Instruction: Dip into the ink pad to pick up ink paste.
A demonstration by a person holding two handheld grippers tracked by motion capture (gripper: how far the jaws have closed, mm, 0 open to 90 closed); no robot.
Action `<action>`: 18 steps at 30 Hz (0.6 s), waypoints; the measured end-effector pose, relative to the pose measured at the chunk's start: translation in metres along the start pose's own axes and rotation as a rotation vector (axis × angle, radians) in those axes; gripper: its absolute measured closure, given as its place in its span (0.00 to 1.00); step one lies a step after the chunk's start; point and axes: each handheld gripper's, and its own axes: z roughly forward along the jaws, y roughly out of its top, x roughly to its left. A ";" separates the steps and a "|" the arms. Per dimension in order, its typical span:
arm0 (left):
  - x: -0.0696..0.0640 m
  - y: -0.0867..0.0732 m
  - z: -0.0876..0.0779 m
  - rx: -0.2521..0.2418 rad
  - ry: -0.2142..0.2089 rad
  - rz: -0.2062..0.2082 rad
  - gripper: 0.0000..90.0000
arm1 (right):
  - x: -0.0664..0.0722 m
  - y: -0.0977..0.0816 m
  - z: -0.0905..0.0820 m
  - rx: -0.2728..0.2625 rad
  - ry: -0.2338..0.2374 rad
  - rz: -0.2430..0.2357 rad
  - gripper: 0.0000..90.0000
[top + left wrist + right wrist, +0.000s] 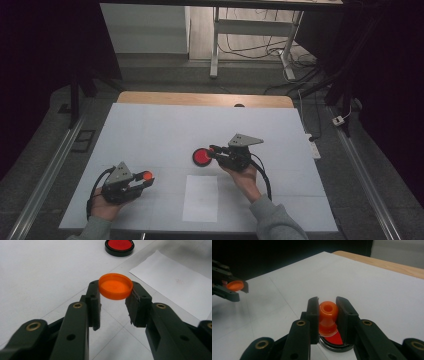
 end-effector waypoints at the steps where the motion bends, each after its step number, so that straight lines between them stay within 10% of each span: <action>1: 0.000 0.000 0.000 0.000 0.000 0.000 0.73 | 0.001 0.000 -0.002 -0.002 0.001 -0.004 0.82; 18: 0.000 0.000 -0.001 -0.003 -0.002 0.003 0.73 | 0.003 -0.001 -0.021 -0.020 0.009 -0.007 0.82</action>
